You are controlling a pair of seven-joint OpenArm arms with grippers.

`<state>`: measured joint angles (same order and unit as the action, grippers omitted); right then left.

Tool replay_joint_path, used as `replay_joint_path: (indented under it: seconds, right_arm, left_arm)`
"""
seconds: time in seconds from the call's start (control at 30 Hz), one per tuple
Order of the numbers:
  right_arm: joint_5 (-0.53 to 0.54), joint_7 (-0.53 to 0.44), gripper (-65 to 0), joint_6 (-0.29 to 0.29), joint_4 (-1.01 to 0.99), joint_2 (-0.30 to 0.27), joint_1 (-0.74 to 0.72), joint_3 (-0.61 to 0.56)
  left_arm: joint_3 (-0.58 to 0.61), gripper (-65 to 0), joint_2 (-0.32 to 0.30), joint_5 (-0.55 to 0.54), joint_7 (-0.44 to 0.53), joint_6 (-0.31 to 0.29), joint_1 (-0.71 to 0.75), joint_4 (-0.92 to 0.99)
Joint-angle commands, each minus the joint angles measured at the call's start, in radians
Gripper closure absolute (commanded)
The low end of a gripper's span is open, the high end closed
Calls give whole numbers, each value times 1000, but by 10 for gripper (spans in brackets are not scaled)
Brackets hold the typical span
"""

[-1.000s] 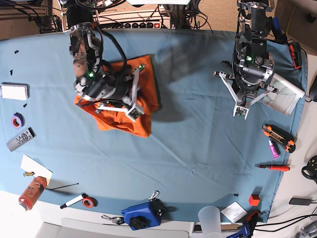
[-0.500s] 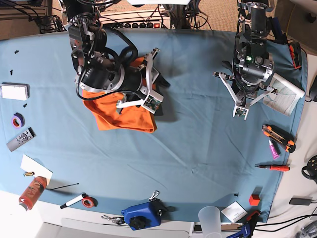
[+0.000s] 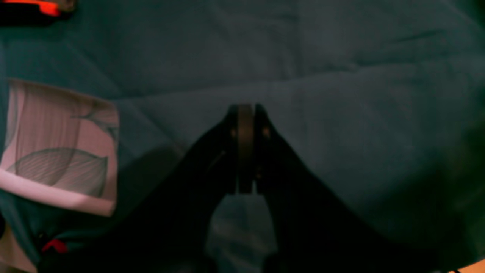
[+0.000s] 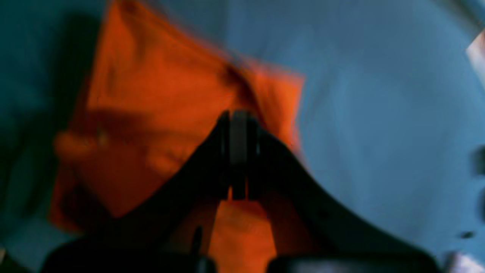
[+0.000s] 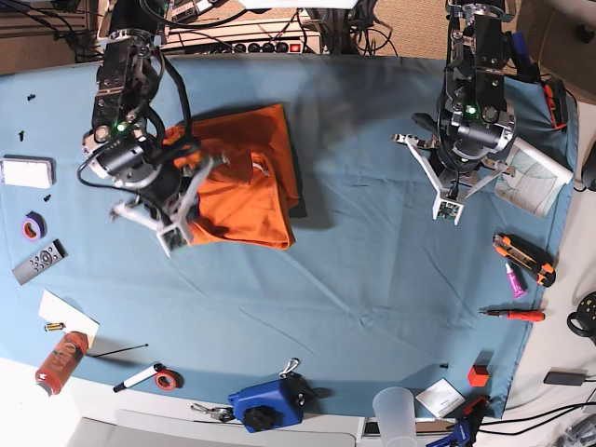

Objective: Layout the t-shirt on the table in an organized manner, then fold the t-shirt properly
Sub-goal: 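Press and tuck the folded shirt edges with both grippers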

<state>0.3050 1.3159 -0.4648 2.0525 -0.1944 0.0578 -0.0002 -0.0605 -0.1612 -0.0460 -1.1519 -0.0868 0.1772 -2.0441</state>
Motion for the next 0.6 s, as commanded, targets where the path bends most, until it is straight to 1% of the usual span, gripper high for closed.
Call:
replay_joint_path:
  seconds: [0.0, 0.07, 0.13, 0.2, 0.27, 0.4, 0.47, 0.5, 0.53, 0.57]
  right_arm:
    - [30, -2, 0, -15, -10, -2, -4, 0]
    - [86, 32, 0, -38, -51, -3, 13, -14]
    - [167, 80, 0, -76, -64, -3, 31, -40]
    - [259, 80, 0, -106, -63, -3, 51, -72]
    - [318, 80, 0, -123, -63, -3, 72, -109]
    - [323, 80, 0, -126, -63, -3, 102, -169]
    - [323, 80, 0, -126, -63, -3, 101, -168]
    - [323, 80, 0, -126, -61, -3, 93, -158]
    - [323, 80, 0, -126, -58, -2, 84, -138]
    - [323, 67, 0, -125, -55, -3, 72, -112]
  left_arm:
    - [-3, 0, -5, -8, 27, 0, -8, -18]
    - [-3, 0, -5, -20, 38, 0, -8, -18]
    - [-3, 0, -5, -23, 52, 0, -8, -18]
    - [-3, 0, -5, -23, 53, 0, -8, -18]
    - [-3, 0, -5, -23, 53, 0, -8, -18]
    - [-3, 0, -5, -23, 53, 0, -8, -18]
    - [-3, 0, -5, -43, 58, -1, -11, -18]
    - [-3, 0, -5, -78, 67, -9, -11, -18]
    - [-3, 0, -5, -133, 81, -38, -11, -18]
    - [-2, 0, -5, -201, 99, -80, -11, -18]
